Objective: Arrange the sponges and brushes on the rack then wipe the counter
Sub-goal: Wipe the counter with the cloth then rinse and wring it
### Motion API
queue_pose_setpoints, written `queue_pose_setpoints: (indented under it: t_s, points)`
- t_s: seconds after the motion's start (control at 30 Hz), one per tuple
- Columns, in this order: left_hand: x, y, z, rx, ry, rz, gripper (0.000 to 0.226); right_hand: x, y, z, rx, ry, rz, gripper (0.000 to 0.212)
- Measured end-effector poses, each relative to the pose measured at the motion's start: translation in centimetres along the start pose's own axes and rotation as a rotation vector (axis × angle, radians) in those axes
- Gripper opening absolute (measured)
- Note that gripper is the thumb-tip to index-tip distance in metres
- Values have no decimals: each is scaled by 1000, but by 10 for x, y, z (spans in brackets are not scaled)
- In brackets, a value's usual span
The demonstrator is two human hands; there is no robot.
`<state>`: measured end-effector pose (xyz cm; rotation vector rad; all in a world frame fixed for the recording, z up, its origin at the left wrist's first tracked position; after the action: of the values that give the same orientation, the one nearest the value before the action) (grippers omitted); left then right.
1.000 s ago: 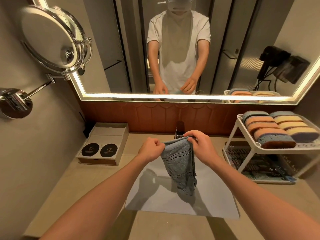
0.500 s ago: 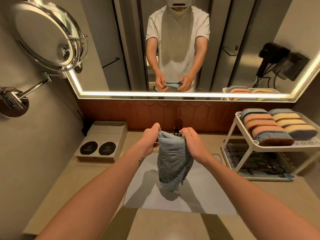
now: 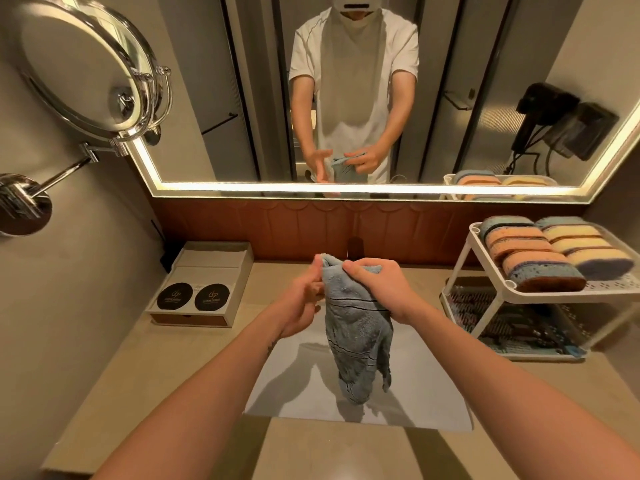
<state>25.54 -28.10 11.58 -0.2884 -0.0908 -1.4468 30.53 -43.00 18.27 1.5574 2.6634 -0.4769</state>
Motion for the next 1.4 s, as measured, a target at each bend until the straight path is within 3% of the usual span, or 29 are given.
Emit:
queue_pose_setpoints:
  t_s: [0.1,0.2,0.27,0.37,0.5,0.53,0.67,0.73,0.87,1.0,1.1,1.23,1.3,1.4]
  points:
    - [6,-13,-22,-26,168,-127,84,-6,2,-5,71,171,-56,33]
    - [17,-14,-29,-50,248,-139,48,-17,10,-5,79,176,80,31]
    - [19,-9,-32,-62,289,-99,39,-26,13,1,83,165,212,27]
    - [23,-5,-28,-26,306,-28,26,-34,18,15,134,266,279,29]
    - [30,-4,-18,38,210,1,35,-35,29,38,321,557,96,93]
    - [29,-2,-15,49,183,30,32,-32,25,42,381,602,44,96]
    - [24,5,-4,97,167,172,28,-2,-2,56,507,455,-243,78]
    - [24,7,-2,93,131,205,23,7,-12,67,551,330,-273,74]
    - [19,11,-2,30,142,181,14,3,-2,90,522,183,-119,59]
    - [7,9,-6,-133,450,83,53,-1,8,103,473,183,64,78]
    - [-5,6,-13,-196,568,133,55,2,13,105,412,165,112,73]
    - [-18,3,-12,-142,452,316,73,-1,19,104,332,150,162,72]
    - [-21,2,-11,-85,419,294,91,-3,15,98,294,168,186,67]
    - [-17,-1,-9,53,513,182,80,-6,10,89,236,174,197,43]
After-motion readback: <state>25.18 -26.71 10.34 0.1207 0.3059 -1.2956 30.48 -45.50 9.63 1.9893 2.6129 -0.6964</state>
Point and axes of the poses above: each hand's wrist, its own y-axis towards the middle knuckle, its own x-axis out of the palm, z = x × y, the point moved 6 cm from there along y, towards the middle knuckle, and after that the axes turned 13 degrees about x, right-handed, at the moved point
